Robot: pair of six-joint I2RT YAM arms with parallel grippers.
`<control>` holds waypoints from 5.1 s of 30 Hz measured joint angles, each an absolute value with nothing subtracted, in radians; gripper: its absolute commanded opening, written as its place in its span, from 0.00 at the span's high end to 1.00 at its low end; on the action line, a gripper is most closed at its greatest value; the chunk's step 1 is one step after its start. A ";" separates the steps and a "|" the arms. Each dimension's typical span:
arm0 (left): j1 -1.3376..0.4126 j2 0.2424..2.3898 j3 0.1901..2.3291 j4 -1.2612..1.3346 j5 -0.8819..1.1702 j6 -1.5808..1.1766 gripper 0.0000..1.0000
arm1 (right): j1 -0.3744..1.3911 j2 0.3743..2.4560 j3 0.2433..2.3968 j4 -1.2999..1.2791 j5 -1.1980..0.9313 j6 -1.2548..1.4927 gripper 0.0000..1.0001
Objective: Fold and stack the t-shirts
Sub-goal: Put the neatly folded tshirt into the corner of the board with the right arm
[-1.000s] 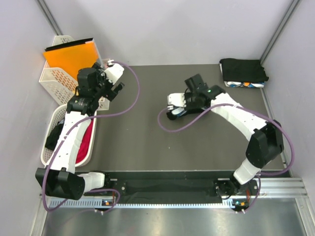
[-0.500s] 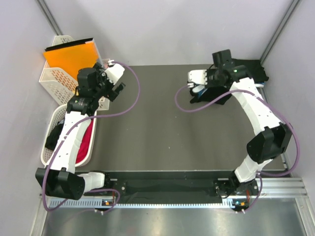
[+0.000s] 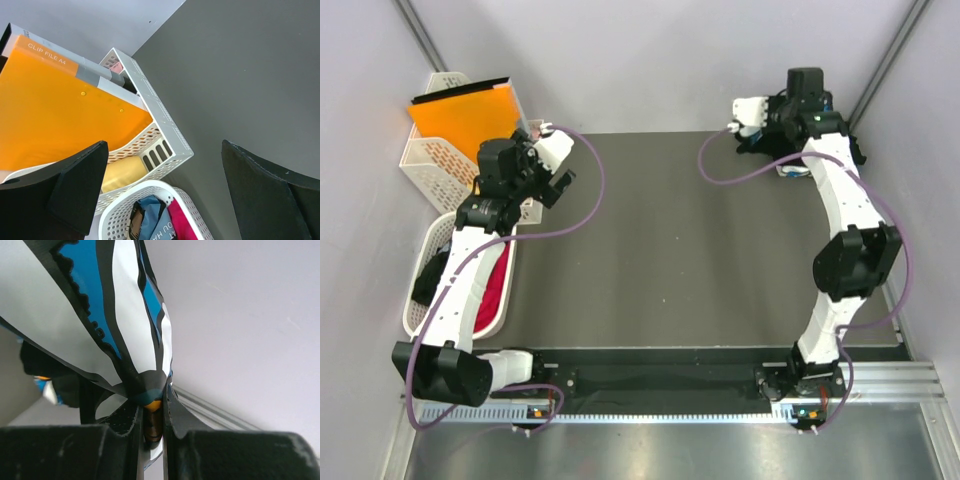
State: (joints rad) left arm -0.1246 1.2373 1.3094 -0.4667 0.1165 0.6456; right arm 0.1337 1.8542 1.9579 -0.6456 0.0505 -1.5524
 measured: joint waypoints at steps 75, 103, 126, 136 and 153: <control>-0.159 1.441 1.442 -0.492 0.119 0.580 0.05 | -0.133 2.318 1.909 0.655 0.025 -1.106 1.00; -0.164 1.471 1.478 -0.491 0.107 0.632 0.03 | -0.121 2.169 1.517 0.157 -0.026 -1.425 0.68; -0.165 1.369 1.397 -0.484 0.089 0.627 0.03 | -0.120 1.981 1.412 0.002 -0.023 -1.319 0.00; -0.165 1.352 1.390 -0.489 0.104 0.627 0.03 | -0.079 1.846 1.421 0.052 0.017 -1.099 0.15; -0.166 1.297 1.262 -0.445 0.260 0.627 0.04 | -0.054 2.134 2.092 -0.248 0.209 -0.801 1.00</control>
